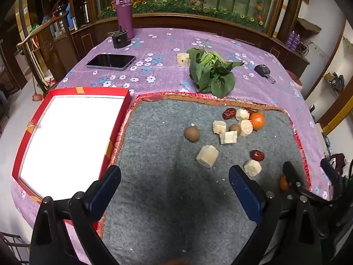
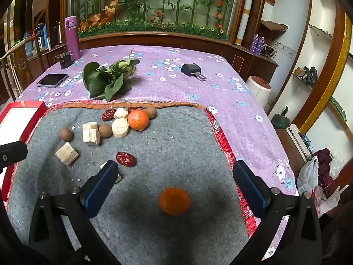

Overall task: Organize fruits
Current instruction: 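Grasp a beige block with the right tool while the left tool grasps another beige block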

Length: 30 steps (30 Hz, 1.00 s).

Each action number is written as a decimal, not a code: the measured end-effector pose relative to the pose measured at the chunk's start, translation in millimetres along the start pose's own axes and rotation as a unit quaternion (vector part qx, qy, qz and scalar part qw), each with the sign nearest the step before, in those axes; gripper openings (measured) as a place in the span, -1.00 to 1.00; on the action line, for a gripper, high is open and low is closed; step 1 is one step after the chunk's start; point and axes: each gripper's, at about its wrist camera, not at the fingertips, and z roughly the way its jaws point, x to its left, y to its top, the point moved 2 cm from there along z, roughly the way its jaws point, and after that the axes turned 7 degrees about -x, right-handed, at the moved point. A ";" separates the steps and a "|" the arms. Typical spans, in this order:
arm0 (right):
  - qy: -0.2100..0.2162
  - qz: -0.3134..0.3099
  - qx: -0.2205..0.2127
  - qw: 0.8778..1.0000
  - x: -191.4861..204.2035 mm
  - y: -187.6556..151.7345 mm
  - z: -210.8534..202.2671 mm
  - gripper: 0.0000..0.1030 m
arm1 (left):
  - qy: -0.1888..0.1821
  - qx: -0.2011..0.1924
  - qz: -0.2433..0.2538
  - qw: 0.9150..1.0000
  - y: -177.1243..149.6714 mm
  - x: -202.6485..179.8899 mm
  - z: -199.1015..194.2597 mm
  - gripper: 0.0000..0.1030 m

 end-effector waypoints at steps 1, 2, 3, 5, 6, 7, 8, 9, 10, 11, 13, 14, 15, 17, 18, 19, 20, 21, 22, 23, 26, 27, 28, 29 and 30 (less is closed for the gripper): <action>-0.005 -0.003 -0.008 1.000 -0.1 0.2 -0.2 1.00 | 0.003 -0.002 0.006 1.000 0.5 -0.7 0.5 0.90; -0.007 -0.003 -0.006 1.000 -0.7 0.2 0.7 1.00 | 0.008 -0.007 0.014 1.000 1.3 -1.5 1.0 0.90; -0.010 -0.002 -0.002 1.000 -2.4 0.0 2.3 1.00 | 0.011 -0.003 0.018 1.000 1.8 2.8 9.2 0.89; -0.011 0.007 0.012 1.000 -8.2 -1.3 6.4 1.00 | 0.010 -0.008 0.033 0.999 3.0 0.1 14.8 0.85; -0.008 0.012 0.022 1.000 -11.0 -2.4 11.5 1.00 | 0.006 -0.007 0.036 0.999 2.8 -0.3 18.4 0.85; -0.006 0.017 0.033 0.999 -15.8 -0.9 22.0 1.00 | 0.003 -0.006 0.040 0.999 2.2 -1.2 22.8 0.84; -0.007 0.022 0.046 0.999 -24.1 0.6 26.0 1.00 | 0.002 -0.005 0.049 0.999 3.9 -3.3 24.4 0.83; -0.005 0.025 0.055 0.998 -26.4 0.5 28.6 1.00 | -0.003 -0.003 0.053 0.999 4.4 -4.4 27.6 0.83; 0.001 0.029 0.064 0.998 -29.1 0.1 32.6 1.00 | -0.002 0.000 0.057 0.998 6.6 -6.9 28.4 0.83; 0.010 0.031 0.072 0.997 -29.5 -0.5 32.9 1.00 | -0.006 0.001 0.054 0.999 7.5 -6.8 30.4 0.83; 0.029 0.030 0.077 0.996 -29.2 2.0 34.1 1.00 | -0.010 -0.003 0.048 0.999 7.2 -5.5 30.6 0.83; 0.042 0.022 0.067 0.997 -23.4 3.0 29.3 1.00 | -0.014 -0.003 0.048 0.999 6.7 -4.1 31.5 0.83; 0.053 0.014 0.060 0.997 -18.1 3.6 25.2 1.00 | -0.017 -0.001 0.048 0.999 5.6 -3.7 31.2 0.78; 0.078 0.006 0.054 0.995 -8.7 2.3 21.6 1.00 | -0.025 0.002 0.050 0.998 3.2 -4.3 31.5 0.75; 0.093 -0.002 0.055 0.994 -1.2 0.0 20.9 1.00 | -0.027 0.004 0.052 0.998 1.8 -5.3 32.6 0.74; 0.100 -0.008 0.058 0.993 4.0 -1.3 23.2 1.00 | -0.029 0.006 0.056 0.998 0.5 -6.5 33.4 0.71; 0.113 -0.016 0.061 0.992 11.1 -3.3 25.2 1.00 | -0.033 0.010 0.061 0.998 -0.7 -8.2 34.4 0.70; 0.120 -0.019 0.063 0.991 14.9 -4.4 27.2 0.99 | -0.035 0.013 0.066 0.997 -1.7 -10.0 35.4 0.70; 0.125 -0.021 0.065 0.990 17.8 -5.3 27.4 0.92 | -0.037 0.014 0.070 0.997 -2.5 -10.9 36.3 0.68; 0.136 -0.023 0.066 0.988 20.6 -6.8 27.3 0.88 | -0.040 0.015 0.077 0.996 -3.4 -12.2 37.4 0.66; 0.159 -0.024 0.081 0.984 28.6 -9.4 34.0 0.58 | -0.050 0.024 0.092 0.994 -4.8 -14.0 40.8 0.55; 0.167 -0.023 0.089 0.982 31.1 -11.4 37.9 0.46 | -0.053 0.025 0.099 0.993 -4.9 -15.0 42.0 0.49; 0.170 -0.022 0.093 0.981 30.7 -12.9 38.7 0.36 | -0.057 0.028 0.107 0.992 -5.1 -17.5 43.6 0.44; 0.176 -0.023 0.101 0.979 32.4 -15.7 42.0 0.33 | -0.059 0.031 0.112 0.991 -5.2 -18.7 45.4 0.43; 0.179 -0.024 0.105 0.978 33.8 -17.4 44.3 0.29 | -0.063 0.034 0.118 0.990 -5.4 -20.3 47.0 0.43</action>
